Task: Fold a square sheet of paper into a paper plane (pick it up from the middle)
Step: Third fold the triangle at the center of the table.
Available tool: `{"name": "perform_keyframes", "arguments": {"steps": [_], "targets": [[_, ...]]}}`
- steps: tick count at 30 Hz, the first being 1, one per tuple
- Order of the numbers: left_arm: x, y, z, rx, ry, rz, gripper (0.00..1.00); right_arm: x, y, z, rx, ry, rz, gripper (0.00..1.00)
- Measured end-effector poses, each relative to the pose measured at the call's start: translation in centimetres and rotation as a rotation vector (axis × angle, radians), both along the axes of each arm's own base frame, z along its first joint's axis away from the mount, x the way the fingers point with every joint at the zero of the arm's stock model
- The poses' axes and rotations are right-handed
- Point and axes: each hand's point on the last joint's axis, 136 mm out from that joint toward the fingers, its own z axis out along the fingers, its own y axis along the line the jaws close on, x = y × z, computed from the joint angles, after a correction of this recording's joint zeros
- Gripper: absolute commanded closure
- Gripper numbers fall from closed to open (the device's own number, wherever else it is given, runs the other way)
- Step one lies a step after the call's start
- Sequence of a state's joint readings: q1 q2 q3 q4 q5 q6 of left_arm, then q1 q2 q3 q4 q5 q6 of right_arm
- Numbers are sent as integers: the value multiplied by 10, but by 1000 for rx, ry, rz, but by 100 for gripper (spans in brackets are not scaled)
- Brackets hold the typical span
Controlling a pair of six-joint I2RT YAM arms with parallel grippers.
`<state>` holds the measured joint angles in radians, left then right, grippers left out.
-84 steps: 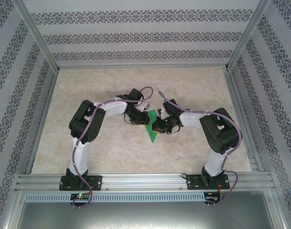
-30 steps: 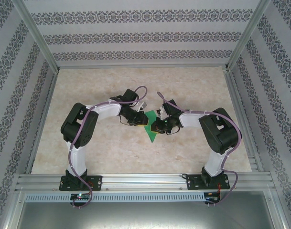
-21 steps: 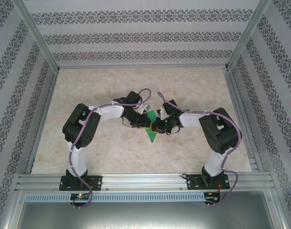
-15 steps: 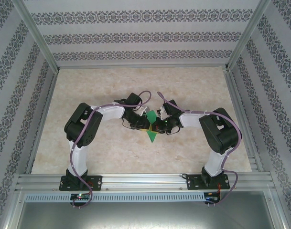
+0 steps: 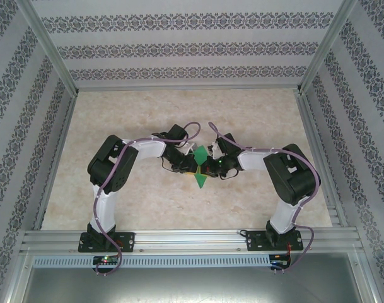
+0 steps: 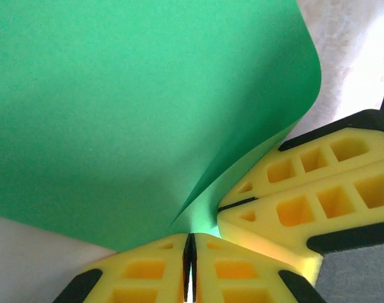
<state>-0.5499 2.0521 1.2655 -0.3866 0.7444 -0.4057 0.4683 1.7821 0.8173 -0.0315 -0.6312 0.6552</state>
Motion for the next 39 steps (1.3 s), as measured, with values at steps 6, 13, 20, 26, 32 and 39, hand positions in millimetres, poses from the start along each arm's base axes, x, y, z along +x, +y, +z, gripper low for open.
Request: {"name": "perform_keyframes", "arguments": {"steps": [6, 13, 20, 26, 32, 39], "targets": [[1, -1, -1, 2, -5, -19, 86, -3, 0, 4, 30, -5, -12, 88], [2, -2, -1, 3, -6, -31, 86, -8, 5, 25, 92, -35, -22, 88], [2, -2, -1, 4, -9, -42, 86, -28, 13, 22, 105, -13, 1, 91], [2, -2, -1, 5, -12, -48, 85, -30, 18, 20, 112, -7, 4, 91], [2, -2, -1, 6, -12, -48, 85, -31, 17, 15, 104, 6, 4, 91], [2, -2, -1, 10, -6, -51, 86, -34, 18, 11, 96, 17, 11, 91]]}}
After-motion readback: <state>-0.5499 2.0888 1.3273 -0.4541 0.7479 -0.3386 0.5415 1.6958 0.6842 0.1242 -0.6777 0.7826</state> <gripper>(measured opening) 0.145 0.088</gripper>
